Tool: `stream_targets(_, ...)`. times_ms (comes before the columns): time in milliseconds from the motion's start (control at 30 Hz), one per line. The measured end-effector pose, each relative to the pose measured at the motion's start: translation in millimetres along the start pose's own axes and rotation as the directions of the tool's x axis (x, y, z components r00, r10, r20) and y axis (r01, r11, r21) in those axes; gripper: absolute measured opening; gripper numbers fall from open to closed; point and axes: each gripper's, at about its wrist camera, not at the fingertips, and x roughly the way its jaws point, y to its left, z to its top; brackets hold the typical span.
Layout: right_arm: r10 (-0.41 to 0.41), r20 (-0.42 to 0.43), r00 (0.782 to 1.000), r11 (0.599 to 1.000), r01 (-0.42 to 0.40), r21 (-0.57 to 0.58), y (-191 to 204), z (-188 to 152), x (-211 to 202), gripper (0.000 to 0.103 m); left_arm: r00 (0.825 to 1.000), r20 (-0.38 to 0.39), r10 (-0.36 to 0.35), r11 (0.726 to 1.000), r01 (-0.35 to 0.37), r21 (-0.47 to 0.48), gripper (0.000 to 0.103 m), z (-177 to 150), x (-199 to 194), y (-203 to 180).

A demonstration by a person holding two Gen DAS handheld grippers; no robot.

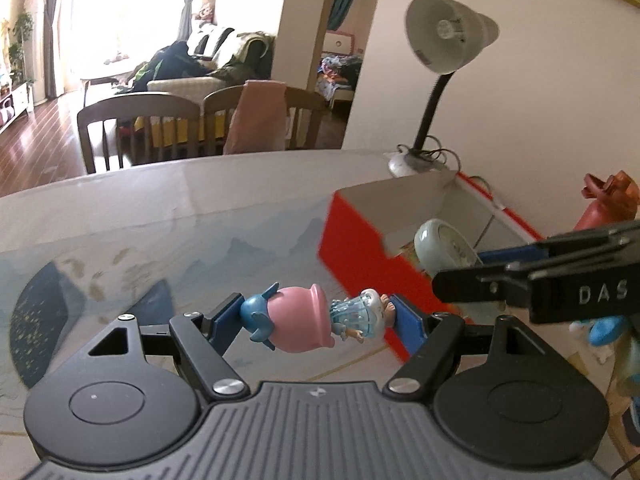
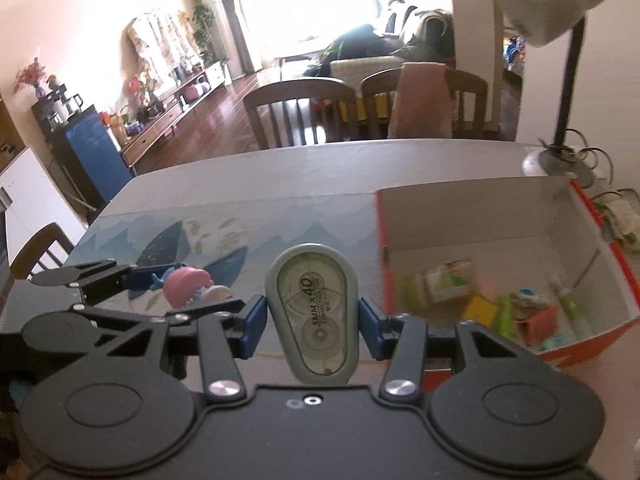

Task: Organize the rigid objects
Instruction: 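Carry the figure keychain and correction tape over the red shoebox with both tools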

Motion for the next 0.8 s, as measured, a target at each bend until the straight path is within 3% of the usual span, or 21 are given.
stream_targets(533, -0.084, 0.038, 0.996, 0.995, 0.082, 0.05, -91, 0, -11, 0.049, 1.0, -0.02, -0.005, 0.999, 0.005, 0.046, 0.079, 49, 55, -75)
stream_targets(800, -0.157, 0.05, 0.986, 0.984, 0.152, 0.098, -146, 12, -8, 0.049, 0.996, -0.091, -0.004, 0.996, 0.012, 0.091, 0.079, 73, 108, -104)
